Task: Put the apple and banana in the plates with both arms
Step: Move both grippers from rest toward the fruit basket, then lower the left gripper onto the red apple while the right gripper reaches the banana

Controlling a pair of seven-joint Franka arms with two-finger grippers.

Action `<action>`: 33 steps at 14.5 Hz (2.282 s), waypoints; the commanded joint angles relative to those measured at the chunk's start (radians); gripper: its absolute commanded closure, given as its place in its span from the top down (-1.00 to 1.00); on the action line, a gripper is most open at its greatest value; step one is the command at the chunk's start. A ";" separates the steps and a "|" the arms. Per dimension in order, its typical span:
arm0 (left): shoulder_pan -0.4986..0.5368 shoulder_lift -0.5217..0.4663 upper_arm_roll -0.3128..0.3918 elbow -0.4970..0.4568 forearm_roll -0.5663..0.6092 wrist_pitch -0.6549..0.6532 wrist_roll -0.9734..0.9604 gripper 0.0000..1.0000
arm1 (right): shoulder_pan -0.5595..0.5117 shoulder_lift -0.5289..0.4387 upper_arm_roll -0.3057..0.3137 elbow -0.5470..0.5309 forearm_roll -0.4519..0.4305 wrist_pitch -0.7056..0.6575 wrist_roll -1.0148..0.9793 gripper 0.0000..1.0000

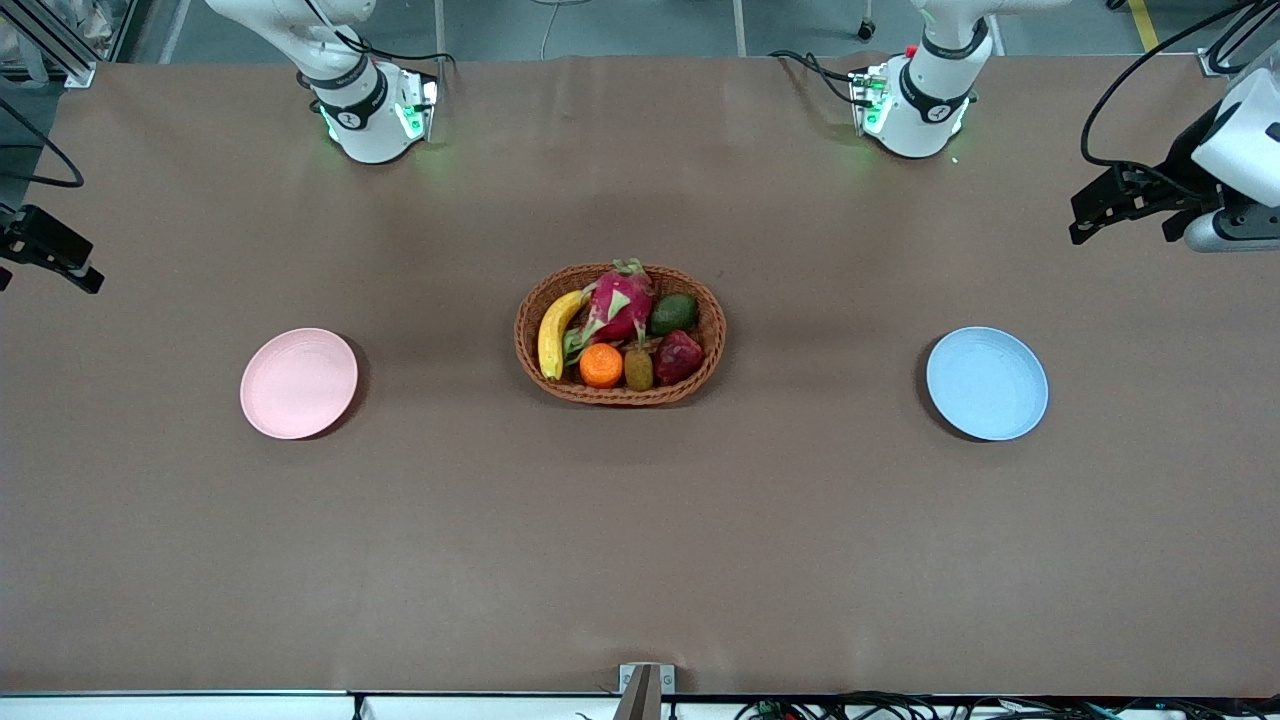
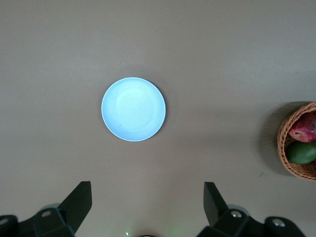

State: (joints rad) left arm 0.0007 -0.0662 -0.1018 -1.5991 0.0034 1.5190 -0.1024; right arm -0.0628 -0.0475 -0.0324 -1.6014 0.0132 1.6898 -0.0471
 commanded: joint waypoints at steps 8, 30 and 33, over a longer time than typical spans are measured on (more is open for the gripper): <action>-0.002 0.025 -0.001 0.016 0.007 -0.011 0.003 1.00 | 0.001 -0.005 0.000 -0.011 -0.015 -0.001 0.016 1.00; -0.280 0.522 -0.239 0.005 0.052 0.473 -0.929 1.00 | 0.296 0.305 0.002 -0.097 0.096 0.141 0.019 1.00; -0.363 0.601 -0.240 0.005 0.093 0.527 -1.198 1.00 | 0.385 0.369 0.002 -0.144 0.103 0.212 0.023 1.00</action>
State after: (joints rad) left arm -0.3209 0.4892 -0.3460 -1.6093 0.0612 2.0173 -1.1527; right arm 0.2701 0.2972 -0.0229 -1.7081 0.1027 1.8611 -0.0377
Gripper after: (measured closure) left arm 0.000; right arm 0.000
